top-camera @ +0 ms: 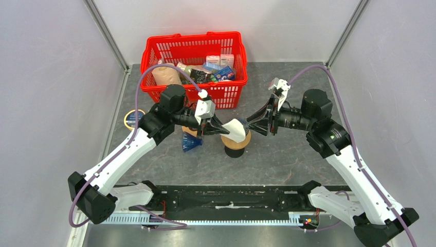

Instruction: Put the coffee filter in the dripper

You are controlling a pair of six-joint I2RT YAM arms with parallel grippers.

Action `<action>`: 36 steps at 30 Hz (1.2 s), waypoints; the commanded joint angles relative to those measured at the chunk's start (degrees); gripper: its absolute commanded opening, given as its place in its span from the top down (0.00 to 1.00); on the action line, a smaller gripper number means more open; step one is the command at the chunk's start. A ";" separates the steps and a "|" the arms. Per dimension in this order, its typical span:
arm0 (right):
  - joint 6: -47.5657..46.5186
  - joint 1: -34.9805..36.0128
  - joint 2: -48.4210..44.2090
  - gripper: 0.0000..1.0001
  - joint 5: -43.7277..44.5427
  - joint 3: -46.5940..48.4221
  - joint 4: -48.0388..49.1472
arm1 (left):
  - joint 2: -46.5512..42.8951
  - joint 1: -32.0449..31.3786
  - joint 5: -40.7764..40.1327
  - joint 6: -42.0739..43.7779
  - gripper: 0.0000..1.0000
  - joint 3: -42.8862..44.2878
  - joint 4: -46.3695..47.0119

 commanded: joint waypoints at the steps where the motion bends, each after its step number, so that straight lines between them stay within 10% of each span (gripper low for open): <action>1: 0.34 -0.04 0.38 0.57 -1.97 2.35 0.73 | -0.75 0.24 1.82 1.92 0.98 1.65 0.19; 36: -1.60 -0.02 -0.91 0.34 1.92 0.02 1.82 | 2.06 0.26 -0.20 -9.80 0.98 1.47 8.97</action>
